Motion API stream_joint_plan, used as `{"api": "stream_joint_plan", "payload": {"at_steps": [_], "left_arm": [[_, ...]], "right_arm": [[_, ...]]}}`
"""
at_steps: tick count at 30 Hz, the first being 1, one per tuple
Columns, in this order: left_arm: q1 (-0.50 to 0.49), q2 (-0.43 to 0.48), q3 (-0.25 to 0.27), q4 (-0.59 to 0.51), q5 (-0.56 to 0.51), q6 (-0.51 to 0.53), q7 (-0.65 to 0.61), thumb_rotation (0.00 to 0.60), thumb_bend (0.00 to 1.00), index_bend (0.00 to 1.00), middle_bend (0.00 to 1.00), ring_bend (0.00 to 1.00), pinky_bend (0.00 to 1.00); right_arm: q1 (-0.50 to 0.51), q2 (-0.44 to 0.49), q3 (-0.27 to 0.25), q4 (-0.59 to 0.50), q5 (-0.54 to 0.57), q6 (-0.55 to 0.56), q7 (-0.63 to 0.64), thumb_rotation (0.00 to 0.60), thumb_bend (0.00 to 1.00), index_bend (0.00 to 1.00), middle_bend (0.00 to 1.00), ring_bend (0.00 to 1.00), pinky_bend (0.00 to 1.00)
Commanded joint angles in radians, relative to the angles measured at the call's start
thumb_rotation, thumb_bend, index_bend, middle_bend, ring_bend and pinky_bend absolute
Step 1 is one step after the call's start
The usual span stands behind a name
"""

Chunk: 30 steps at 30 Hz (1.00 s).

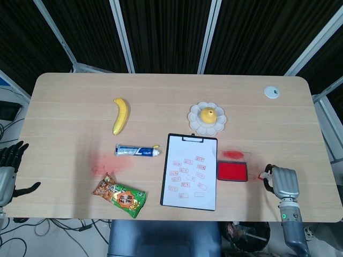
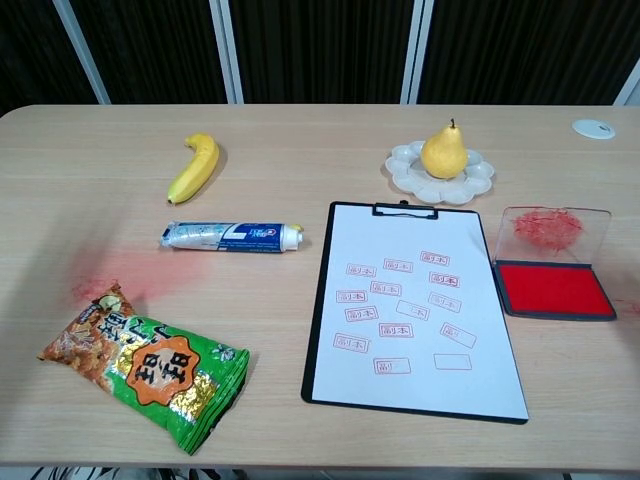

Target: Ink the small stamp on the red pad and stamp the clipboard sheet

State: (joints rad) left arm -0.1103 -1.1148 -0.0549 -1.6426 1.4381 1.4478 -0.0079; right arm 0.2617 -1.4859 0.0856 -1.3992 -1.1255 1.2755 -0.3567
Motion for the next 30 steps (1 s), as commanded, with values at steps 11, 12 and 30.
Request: {"api": "stream_joint_plan", "payload": {"at_steps": [11,12,30], "left_arm": [[0.009,0.004,0.009,-0.006,0.02,0.015,0.01,0.6,0.02,0.0,0.0,0.0,0.0],[0.011,0.002,0.011,-0.006,0.028,0.022,0.013,0.6,0.02,0.0,0.0,0.0,0.0],[0.008,-0.006,0.008,-0.005,0.023,0.013,0.036,0.6,0.02,0.0,0.0,0.0,0.0]], "right_arm": [[-0.01,-0.009,-0.004,0.005,-0.007,-0.019,-0.009,0.6,0.6,0.92,0.75,0.83,0.78],[-0.013,-0.02,0.005,0.023,-0.008,-0.015,0.019,0.6,0.6,0.92,0.75,0.83,0.78],[-0.02,-0.073,0.017,0.118,-0.037,-0.025,0.069,0.6,0.59,0.92,0.74,0.82,0.78]]}}
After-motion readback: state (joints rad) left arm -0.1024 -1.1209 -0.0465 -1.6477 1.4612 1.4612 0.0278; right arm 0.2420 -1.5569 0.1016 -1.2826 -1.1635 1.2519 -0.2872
